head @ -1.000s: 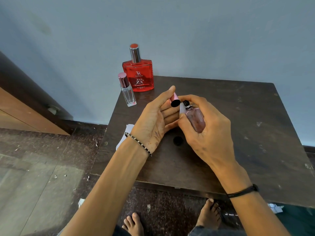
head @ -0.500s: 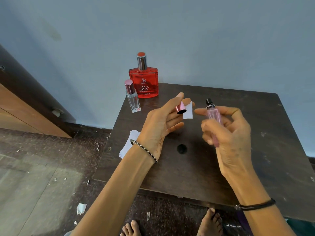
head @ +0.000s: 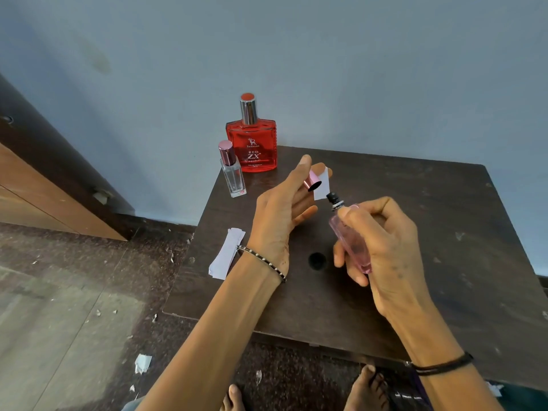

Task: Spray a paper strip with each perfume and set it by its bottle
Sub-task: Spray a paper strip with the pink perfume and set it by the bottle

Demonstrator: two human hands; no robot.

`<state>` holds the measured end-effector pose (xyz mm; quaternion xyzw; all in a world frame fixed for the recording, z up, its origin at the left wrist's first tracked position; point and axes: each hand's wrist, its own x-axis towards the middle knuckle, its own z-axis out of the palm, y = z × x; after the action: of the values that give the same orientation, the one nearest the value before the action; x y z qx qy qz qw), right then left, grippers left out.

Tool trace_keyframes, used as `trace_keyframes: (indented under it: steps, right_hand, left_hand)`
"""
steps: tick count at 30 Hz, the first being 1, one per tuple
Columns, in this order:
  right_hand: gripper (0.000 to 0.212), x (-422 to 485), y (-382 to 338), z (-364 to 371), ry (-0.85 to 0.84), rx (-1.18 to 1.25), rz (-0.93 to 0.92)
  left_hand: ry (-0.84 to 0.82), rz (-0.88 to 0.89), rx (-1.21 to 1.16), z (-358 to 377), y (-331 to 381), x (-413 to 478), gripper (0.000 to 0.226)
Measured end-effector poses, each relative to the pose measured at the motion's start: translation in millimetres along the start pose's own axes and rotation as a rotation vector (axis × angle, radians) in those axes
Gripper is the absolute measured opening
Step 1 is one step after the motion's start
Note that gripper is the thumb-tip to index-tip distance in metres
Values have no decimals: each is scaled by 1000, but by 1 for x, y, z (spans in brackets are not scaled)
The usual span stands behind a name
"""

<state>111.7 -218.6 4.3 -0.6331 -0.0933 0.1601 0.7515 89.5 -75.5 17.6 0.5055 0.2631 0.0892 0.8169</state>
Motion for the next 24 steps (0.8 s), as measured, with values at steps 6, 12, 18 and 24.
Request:
trace_keyframes:
  steps: [6, 12, 18, 24]
  right_hand:
    - [27, 4, 4, 3, -87, 5, 49]
    - [28, 3, 2, 4, -88, 28, 9]
    - [40, 1, -2, 7, -1, 83, 18]
    - [53, 0, -2, 9, 77, 253, 103]
  left_hand:
    - [-23, -8, 3, 2, -2, -2, 41]
    - [-85, -17, 51, 5, -3, -5, 37]
    - [-77, 14, 54, 3, -6, -2, 33]
    - [-57, 56, 58, 8, -9, -4, 36]
